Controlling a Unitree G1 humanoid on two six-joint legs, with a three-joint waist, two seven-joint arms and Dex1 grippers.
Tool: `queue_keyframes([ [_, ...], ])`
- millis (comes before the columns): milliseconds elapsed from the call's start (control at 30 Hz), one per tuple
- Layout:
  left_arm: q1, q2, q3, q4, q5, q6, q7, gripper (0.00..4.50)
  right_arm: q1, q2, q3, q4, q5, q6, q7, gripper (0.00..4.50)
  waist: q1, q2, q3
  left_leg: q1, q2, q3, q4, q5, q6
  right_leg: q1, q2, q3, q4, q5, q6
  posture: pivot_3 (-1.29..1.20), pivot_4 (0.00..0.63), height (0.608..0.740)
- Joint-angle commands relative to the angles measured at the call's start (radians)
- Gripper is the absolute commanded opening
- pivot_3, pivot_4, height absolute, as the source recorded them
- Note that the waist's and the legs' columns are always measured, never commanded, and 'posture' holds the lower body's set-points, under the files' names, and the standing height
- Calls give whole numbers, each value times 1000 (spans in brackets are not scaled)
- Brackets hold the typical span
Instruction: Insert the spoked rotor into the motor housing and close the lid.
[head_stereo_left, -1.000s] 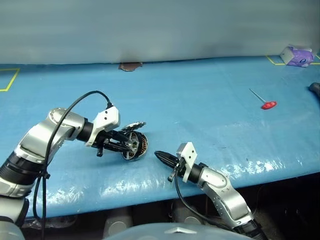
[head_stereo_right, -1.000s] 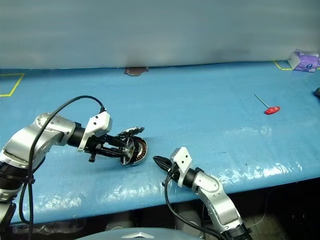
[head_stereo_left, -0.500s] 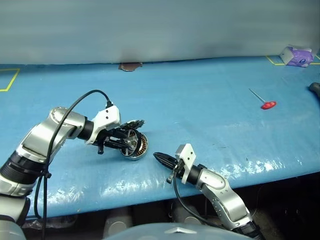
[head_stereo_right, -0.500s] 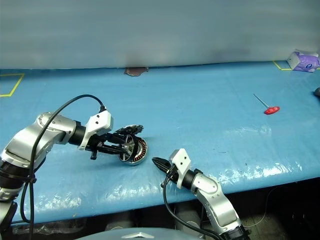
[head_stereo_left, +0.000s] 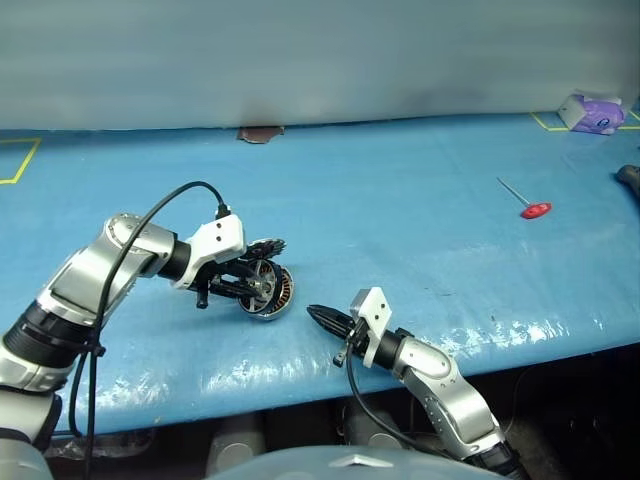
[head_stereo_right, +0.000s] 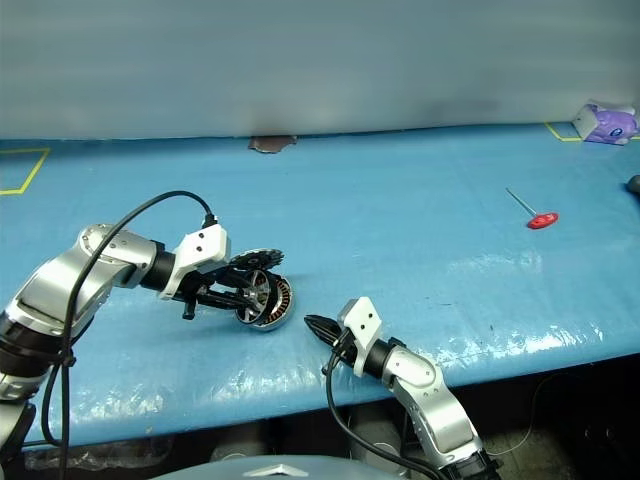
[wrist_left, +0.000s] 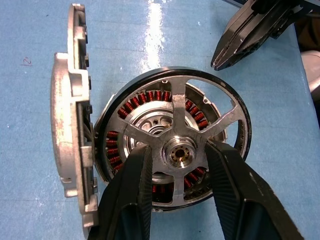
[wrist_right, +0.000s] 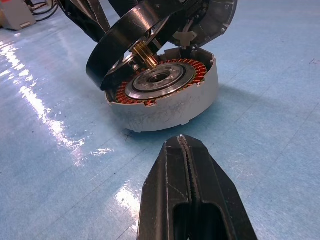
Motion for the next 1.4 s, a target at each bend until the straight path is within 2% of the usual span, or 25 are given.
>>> queue_keyframes([
  [33, -12, 1, -13, 2, 20, 6, 1, 1603, -9, 3, -4, -13, 2, -4, -1, 0, 0, 0, 0, 0, 0, 0, 0, 0, 0, 0, 0, 0, 0, 0, 0, 0, 150, 740],
  [167, -18, 3, -13, 1, 19, 10, -1, 1603, -11, 3, -6, -13, 1, 0, -3, 0, 0, 0, 0, 0, 0, 0, 0, 0, 0, 0, 0, 0, 0, 0, 0, 0, 150, 740],
  [267, -21, 6, -14, 3, 21, 11, -2, 2360, -12, 4, -7, -13, 0, 3, -5, 0, 0, 0, 0, 0, 0, 0, 0, 0, 0, 0, 0, 0, 0, 0, 0, 0, 150, 740],
  [467, -25, 4, -13, 9, 31, 12, -4, 4353, -11, 6, -6, -11, 2, 4, -8, 0, 1, 0, 0, 0, 0, 0, 0, 0, 0, 0, 0, 0, 0, 0, 0, 0, 150, 740],
  [500, -25, 1, -12, 8, 29, 13, -6, 4474, -9, 6, -6, -11, 1, 4, -8, 0, 1, 0, 0, 0, 0, 0, 0, 0, 0, 0, 0, 0, 0, 0, 0, 0, 150, 740],
  [733, -17, -3, 27, -21, -27, -2, -46, 4474, -6, 3, -9, -15, 3, 10, -11, 0, 1, 0, 0, -1, 0, 0, 0, 0, 0, 0, 0, 0, 0, 0, 0, 0, 150, 740],
  [800, 6, 21, 37, -40, -44, -25, -73, 4474, -9, 4, -10, -28, 8, 25, -14, 0, 0, 0, 0, -1, 0, 0, 0, 0, 0, 0, 0, 0, 0, 0, 0, 0, 150, 740],
  [900, 54, 55, 63, -67, -67, -42, -95, 3903, -18, 4, -8, -61, 11, 57, -24, 0, -3, 0, 0, -1, 0, 0, 0, 0, 0, -1, 0, 0, 0, 0, 0, 0, 150, 740],
  [1000, 121, 74, 124, -110, -122, -39, -96, 2888, -38, 0, 3, -115, 5, 111, -41, 0, -3, 0, 0, -2, 0, 0, -1, 0, 0, -2, 0, 1, 1, 0, 0, 0, 150, 740],
  [1133, 286, 81, 246, -205, -179, -95, -77, 1539, -88, -3, 5, -191, -8, 239, -92, 0, -5, 0, 0, -2, 0, 1, 0, 0, 0, -3, 0, 1, 1, 0, 0, 0, 150, 740],
  [1267, 486, 20, 390, -282, -227, -128, 10, 194, -160, -35, -7, -224, -25, 327, -112, 0, -2, 0, 0, -2, 0, 2, 0, 0, 0, -3, -1, 1, 1, 0, 0, 0, 150, 740],
  [1400, 663, -50, 466, -350, -225, -146, 121, 74, -244, -75, -34, -233, -71, 437, -168, 0, -1, 0, 0, -2, 0, 2, 0, 0, 0, -3, -1, 1, 1, 0, 0, 0, 150, 740],
])
